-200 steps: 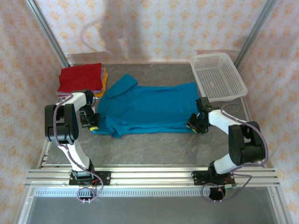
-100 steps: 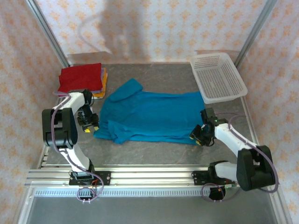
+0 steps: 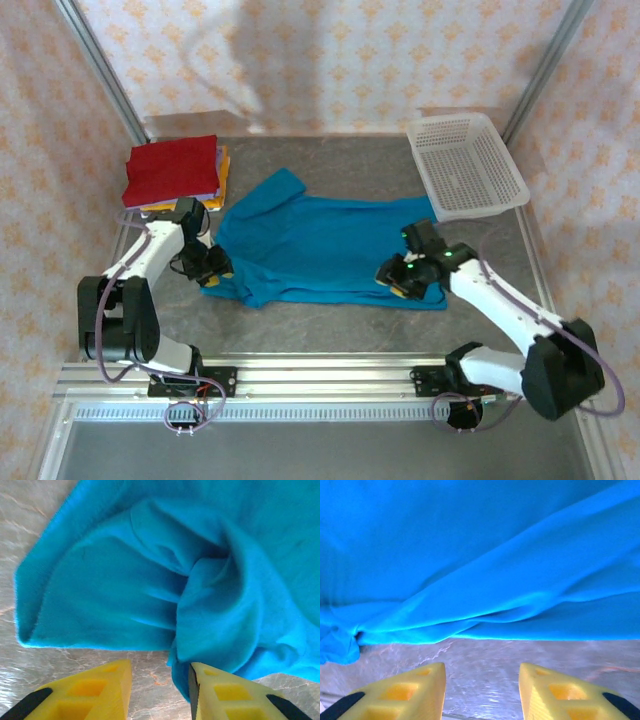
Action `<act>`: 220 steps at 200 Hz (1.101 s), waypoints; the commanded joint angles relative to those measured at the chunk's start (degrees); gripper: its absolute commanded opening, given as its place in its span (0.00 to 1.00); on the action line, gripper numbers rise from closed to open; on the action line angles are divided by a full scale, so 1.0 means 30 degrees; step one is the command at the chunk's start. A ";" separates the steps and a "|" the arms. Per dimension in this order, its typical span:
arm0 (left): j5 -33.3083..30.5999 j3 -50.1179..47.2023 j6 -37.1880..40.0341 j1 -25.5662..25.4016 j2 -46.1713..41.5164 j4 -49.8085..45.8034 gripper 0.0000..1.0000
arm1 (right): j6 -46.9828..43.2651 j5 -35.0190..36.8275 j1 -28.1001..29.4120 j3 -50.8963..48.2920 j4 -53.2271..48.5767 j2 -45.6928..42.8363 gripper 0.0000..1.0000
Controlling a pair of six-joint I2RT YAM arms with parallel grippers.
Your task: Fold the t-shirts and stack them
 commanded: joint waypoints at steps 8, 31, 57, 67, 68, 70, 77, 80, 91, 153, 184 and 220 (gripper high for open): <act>0.0717 -0.0491 -0.0569 -0.0116 -0.0569 0.0951 0.36 | 0.3644 0.0149 0.3493 0.1771 0.4523 0.3585 0.43; 0.0791 -0.0631 -0.0466 -0.0116 -0.0545 0.0940 0.36 | 0.4937 -0.0075 0.5954 0.3963 0.6682 0.7001 0.43; 0.0724 -0.0728 -0.0503 0.0023 -0.0486 0.1150 0.36 | 0.5788 -0.0376 0.7746 0.6596 0.7956 1.0284 0.42; 0.0789 -0.0812 -0.0539 0.0139 -0.0566 0.1277 0.36 | 0.5932 -0.0368 0.8230 0.7522 0.7994 1.1203 0.41; 0.0790 -0.0829 -0.0539 0.0158 -0.0585 0.1302 0.36 | 0.5946 -0.0357 0.8266 0.7596 0.7980 1.1282 0.41; 0.0783 -0.0819 -0.0539 0.0168 -0.0598 0.1336 0.36 | 0.5993 -0.0357 0.8373 0.7746 0.7992 1.1436 0.41; 0.0834 -0.0849 -0.0554 0.0299 -0.0660 0.1382 0.36 | 0.6086 -0.0307 0.8636 0.8252 0.7912 1.1917 0.41; 0.0847 -0.0850 -0.0567 0.0383 -0.0687 0.1378 0.36 | 0.6133 -0.0269 0.8713 0.8424 0.7846 1.2119 0.41; 0.0900 -0.0868 -0.0569 0.0698 -0.0842 0.1435 0.36 | 0.6374 -0.0133 0.9074 0.8899 0.7830 1.2683 0.40; 0.1420 -0.0832 -0.0335 0.2008 -0.1029 0.1735 0.35 | 0.7941 0.0621 1.0568 0.9988 0.8833 1.4305 0.38; 0.1697 -0.0871 -0.0276 0.2016 -0.0711 0.1903 0.35 | 0.8258 0.0478 1.0791 1.0157 0.9354 1.4756 0.37; 0.1699 -0.0791 -0.0049 0.2022 -0.0607 0.1850 0.35 | 0.8602 0.0093 1.0819 1.0475 1.0003 1.5464 0.35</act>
